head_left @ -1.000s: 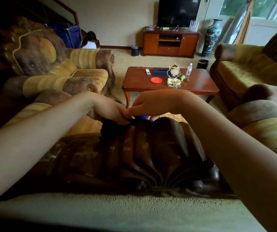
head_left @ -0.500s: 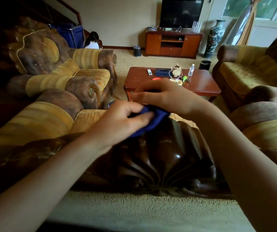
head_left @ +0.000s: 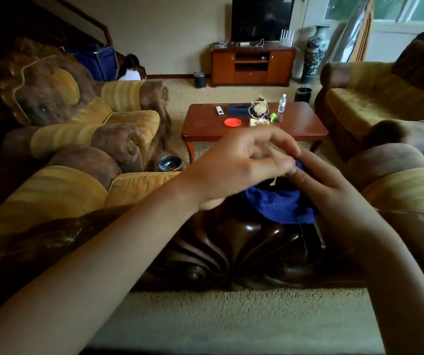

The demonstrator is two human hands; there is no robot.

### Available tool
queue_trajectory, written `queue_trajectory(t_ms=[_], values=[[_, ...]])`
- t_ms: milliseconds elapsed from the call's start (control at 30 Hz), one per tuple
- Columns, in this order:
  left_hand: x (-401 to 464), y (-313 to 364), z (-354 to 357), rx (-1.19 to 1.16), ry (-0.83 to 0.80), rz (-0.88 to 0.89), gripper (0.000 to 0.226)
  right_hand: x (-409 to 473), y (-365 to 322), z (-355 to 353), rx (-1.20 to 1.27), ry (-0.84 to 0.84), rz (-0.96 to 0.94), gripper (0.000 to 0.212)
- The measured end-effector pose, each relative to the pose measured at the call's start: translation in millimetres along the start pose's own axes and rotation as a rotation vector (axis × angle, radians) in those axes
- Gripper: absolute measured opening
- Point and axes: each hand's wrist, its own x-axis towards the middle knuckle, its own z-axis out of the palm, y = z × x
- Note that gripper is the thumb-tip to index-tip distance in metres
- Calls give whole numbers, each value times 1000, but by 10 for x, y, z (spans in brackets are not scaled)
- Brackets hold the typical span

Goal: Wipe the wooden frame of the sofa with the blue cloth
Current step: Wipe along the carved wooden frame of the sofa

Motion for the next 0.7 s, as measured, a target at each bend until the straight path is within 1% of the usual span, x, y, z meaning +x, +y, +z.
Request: queue_trajectory(t_ms=[33,67,100,133,167,200,233,267,300,367,400,433,467,533,567,633,700], values=[[-10,-2,-42,-109,61,-10,14,-27,19,-4,-59,-13,-1,44],[-36,-11,-104,-150,137,-26,17,-38,24,-3,-129,-27,-6,50],[-81,-37,-186,-101,224,-44,23,-34,7,8,-209,-28,-23,53],[-132,-89,-287,24,314,-60,28,-22,-22,31,-286,-21,-43,52],[-192,-149,-398,195,369,-86,32,-3,-77,70,-334,-19,-55,48],[-248,-203,-503,350,361,-139,32,21,-151,132,-350,-25,-55,43],[-299,-255,-596,444,304,-211,29,45,-241,226,-332,-41,-33,41],[-330,-307,-665,470,234,-284,26,67,-314,335,-339,-59,-6,43],[-341,-364,-717,473,169,-336,23,88,-378,461,-419,-67,-8,51],[-319,-462,-787,475,66,-365,19,127,-465,696,-730,-67,-53,67],[-300,-489,-820,475,12,-365,18,138,-493,781,-838,-58,-66,67],[-277,-512,-857,472,-40,-374,18,149,-505,830,-883,-28,-57,61],[-248,-536,-907,473,-92,-396,20,161,-496,840,-864,19,-43,50],[-199,-600,-1003,496,-181,-454,26,180,-483,782,-717,125,82,29],[-175,-629,-1051,524,-227,-460,30,197,-457,736,-649,176,188,25],[-135,-666,-1132,535,-312,-420,32,240,-385,631,-560,292,383,24],[-105,-694,-1198,445,-364,-423,30,285,-356,577,-554,373,522,27]])
